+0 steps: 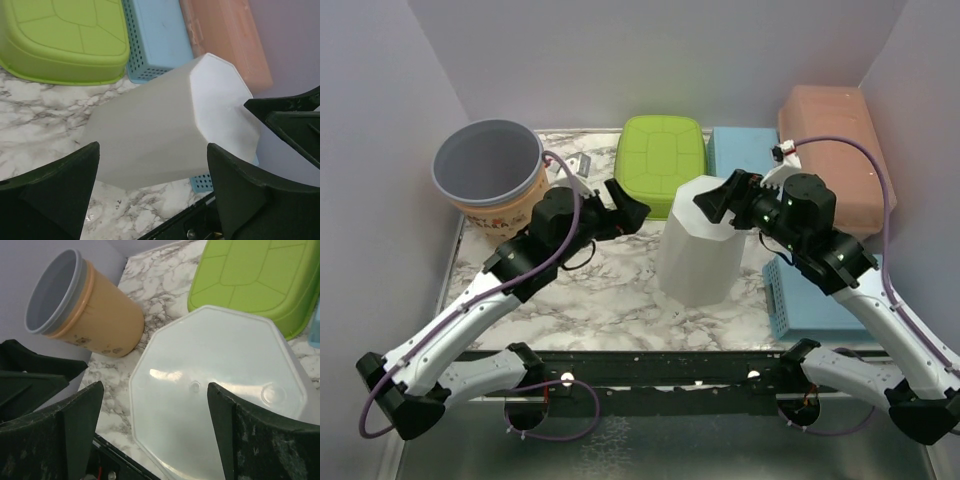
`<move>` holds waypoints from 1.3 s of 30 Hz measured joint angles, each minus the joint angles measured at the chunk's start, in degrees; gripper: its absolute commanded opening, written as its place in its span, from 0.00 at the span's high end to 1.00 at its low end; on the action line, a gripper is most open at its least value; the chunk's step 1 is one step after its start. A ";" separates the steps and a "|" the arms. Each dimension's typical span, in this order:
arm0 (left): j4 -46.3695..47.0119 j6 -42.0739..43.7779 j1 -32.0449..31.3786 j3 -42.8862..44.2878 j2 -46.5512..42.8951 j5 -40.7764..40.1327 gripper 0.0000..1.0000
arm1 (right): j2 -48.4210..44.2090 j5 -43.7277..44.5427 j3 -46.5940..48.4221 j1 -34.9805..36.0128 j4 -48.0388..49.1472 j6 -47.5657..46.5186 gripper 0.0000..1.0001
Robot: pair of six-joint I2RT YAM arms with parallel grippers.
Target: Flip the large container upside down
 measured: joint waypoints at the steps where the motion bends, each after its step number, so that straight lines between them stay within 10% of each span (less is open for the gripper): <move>1: -1.40 0.44 0.22 0.07 -1.84 -1.68 0.11 | 0.96 -1.29 1.07 -0.02 -0.35 -1.31 0.13; 7: -7.26 2.32 0.57 0.52 -6.40 -7.78 0.11 | 5.75 -4.66 7.85 0.09 -3.32 -7.50 0.11; 18: -13.86 4.22 0.57 0.57 -7.21 -10.78 0.10 | -1.73 23.74 8.13 0.04 -19.54 -7.80 0.04; 25: -19.08 8.33 0.57 5.38 -7.17 -15.89 0.09 | -5.29 6.34 -5.77 -0.07 -11.32 2.03 0.09; 39: -34.34 22.99 7.34 32.46 4.94 -37.51 0.01 | 25.99 -17.07 4.96 1.14 13.03 9.62 0.09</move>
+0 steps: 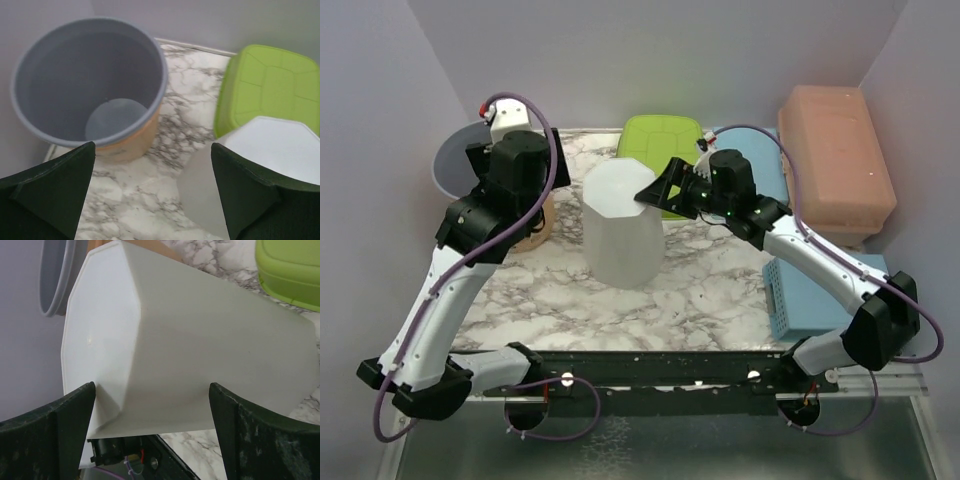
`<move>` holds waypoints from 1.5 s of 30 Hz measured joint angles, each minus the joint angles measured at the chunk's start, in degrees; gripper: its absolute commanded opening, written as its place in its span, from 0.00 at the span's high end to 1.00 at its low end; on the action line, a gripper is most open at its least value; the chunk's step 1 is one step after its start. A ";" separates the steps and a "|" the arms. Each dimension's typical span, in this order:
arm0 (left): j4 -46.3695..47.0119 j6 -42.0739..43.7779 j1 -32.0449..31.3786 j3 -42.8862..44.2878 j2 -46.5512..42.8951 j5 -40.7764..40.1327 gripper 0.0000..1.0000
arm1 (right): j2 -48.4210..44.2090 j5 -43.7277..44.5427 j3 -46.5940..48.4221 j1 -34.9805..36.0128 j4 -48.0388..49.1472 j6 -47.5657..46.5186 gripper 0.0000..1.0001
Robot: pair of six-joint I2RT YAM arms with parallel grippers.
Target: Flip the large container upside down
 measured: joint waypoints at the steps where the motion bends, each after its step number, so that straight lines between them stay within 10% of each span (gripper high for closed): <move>1: -0.13 1.07 1.95 0.66 0.92 0.04 0.01 | 1.18 -1.20 0.48 0.09 1.03 -0.02 0.09; 7: -0.42 8.52 20.59 1.33 8.35 10.14 0.01 | 2.03 -6.38 -0.66 0.15 4.22 -0.04 0.08; 23: 4.07 9.60 43.19 -12.22 13.38 29.62 0.07 | 6.80 -15.37 1.36 2.12 7.34 0.13 0.08; 45: 0.52 8.11 45.77 0.79 16.87 17.44 0.01 | 14.84 -13.03 15.58 3.30 -1.92 -9.55 0.04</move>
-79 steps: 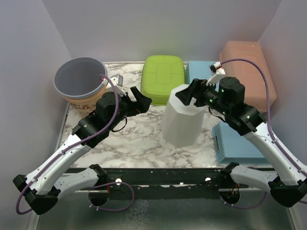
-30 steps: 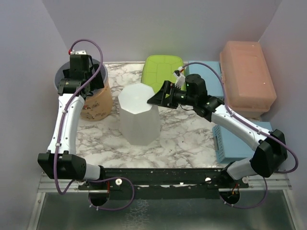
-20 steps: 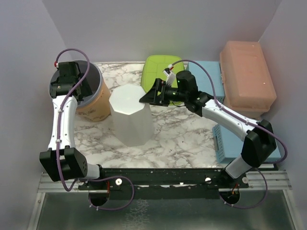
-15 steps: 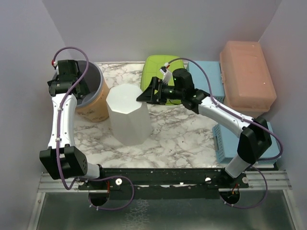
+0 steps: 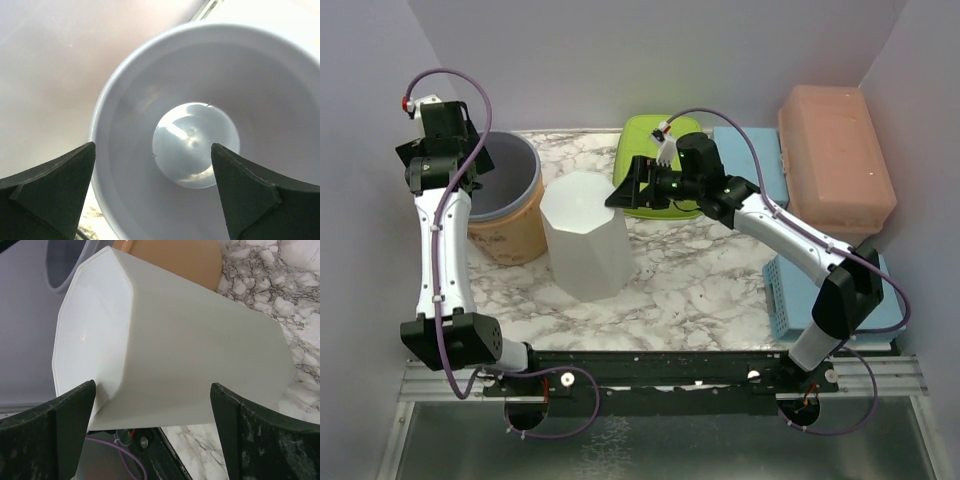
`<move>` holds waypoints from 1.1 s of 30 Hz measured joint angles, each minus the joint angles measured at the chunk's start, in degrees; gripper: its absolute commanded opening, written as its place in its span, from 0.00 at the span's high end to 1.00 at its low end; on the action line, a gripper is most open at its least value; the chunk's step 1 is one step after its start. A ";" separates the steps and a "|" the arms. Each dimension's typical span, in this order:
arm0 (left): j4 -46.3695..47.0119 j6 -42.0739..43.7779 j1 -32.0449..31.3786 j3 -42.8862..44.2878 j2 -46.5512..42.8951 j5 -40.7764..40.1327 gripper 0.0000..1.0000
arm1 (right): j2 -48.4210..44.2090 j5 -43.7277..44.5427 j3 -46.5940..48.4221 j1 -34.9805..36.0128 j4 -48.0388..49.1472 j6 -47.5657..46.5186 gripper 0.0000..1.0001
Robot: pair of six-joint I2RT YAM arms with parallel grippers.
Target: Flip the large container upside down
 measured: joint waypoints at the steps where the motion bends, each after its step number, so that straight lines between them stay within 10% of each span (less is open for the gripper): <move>1: 0.24 -0.24 0.02 0.72 -0.87 1.22 0.01 | -0.09 -0.02 -0.02 0.00 -0.17 -0.28 0.04; 17: 4.07 -9.07 7.96 -15.50 -9.38 -7.06 0.03 | -5.70 1.07 -3.85 -0.42 -3.48 -2.54 0.04; 33: 11.19 -10.21 9.70 -24.04 -14.49 -0.52 0.80 | -12.28 1.79 -8.96 -0.61 -5.99 -4.09 0.04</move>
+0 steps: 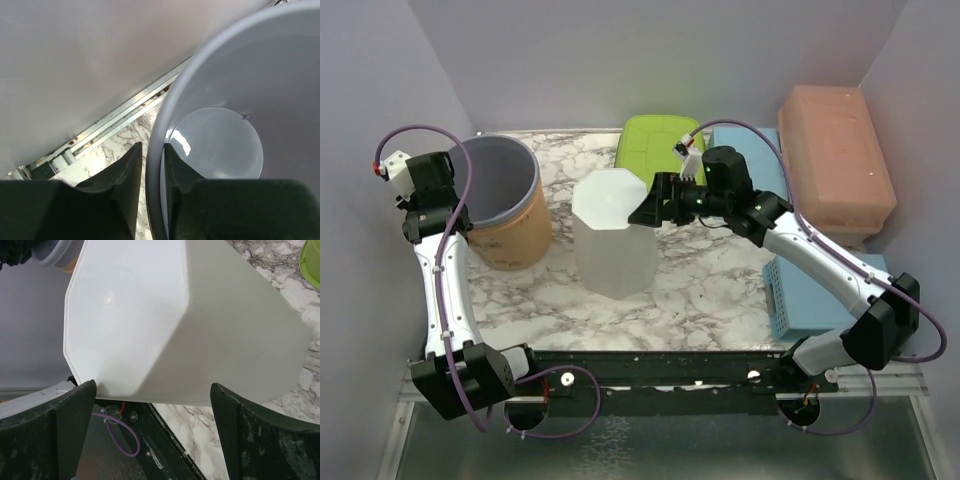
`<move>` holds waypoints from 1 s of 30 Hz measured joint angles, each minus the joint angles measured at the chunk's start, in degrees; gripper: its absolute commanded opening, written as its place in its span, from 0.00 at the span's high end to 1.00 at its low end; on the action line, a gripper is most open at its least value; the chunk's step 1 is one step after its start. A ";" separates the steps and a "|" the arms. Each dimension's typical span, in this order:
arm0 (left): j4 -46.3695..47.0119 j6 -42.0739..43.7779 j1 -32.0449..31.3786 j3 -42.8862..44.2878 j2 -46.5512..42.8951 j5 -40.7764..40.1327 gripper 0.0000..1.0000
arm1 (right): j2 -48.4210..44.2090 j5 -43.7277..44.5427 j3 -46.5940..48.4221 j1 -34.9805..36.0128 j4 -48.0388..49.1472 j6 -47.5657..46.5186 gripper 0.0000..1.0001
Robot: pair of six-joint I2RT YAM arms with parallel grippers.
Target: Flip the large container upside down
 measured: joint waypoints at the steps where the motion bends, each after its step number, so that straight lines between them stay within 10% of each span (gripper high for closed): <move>1: -0.24 0.17 0.00 0.15 -0.11 -0.02 0.84 | -0.52 0.00 -0.13 0.02 -0.66 -0.42 0.04; 14: -6.40 2.60 0.07 3.34 -4.20 -5.53 0.92 | -7.89 3.63 -3.30 0.00 -4.68 -5.75 0.03; 30: -16.57 -2.25 -0.24 -0.70 -16.81 -11.74 0.90 | 21.22 -11.76 14.78 0.48 4.50 0.90 0.05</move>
